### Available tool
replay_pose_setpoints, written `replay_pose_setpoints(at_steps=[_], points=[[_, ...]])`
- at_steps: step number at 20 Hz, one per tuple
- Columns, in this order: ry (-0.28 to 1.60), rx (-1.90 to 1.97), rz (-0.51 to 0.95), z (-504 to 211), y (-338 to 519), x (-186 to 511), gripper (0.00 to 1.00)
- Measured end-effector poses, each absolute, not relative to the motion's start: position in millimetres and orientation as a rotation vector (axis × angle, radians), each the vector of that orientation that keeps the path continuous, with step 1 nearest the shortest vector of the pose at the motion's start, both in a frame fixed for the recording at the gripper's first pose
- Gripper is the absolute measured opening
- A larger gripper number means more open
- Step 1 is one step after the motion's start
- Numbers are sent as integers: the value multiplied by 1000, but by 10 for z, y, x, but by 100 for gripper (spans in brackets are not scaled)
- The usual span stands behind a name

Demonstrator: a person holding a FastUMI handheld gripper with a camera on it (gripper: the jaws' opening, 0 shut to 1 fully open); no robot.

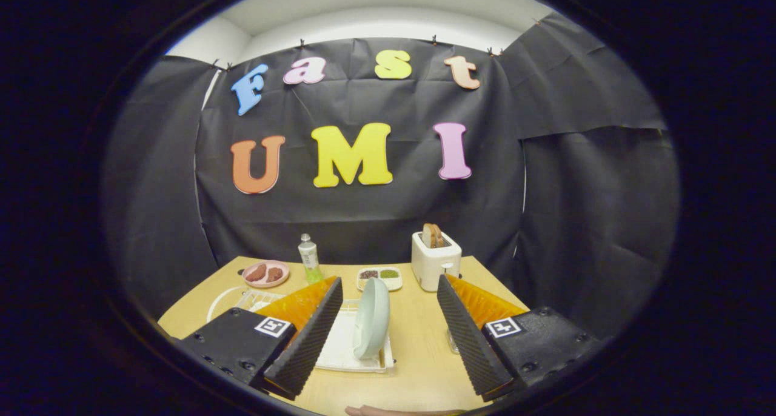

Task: Take the plate from the dish rack, then take the spoon from the basket and place it into the plate.

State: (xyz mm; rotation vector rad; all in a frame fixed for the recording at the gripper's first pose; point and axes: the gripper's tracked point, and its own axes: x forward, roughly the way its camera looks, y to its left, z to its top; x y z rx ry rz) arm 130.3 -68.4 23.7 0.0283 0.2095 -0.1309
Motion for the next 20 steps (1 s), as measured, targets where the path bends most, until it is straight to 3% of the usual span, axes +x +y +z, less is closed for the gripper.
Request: replay_pose_setpoints(at_steps=[12,16,19,20], points=[[539,-55,-125,-63,-646,2356,100],[781,-97,-101,-388,-524,2510,100],[907,-149,-170,-541,-632,2617,99],[927,-175,-177,-556,-651,2667,92]])
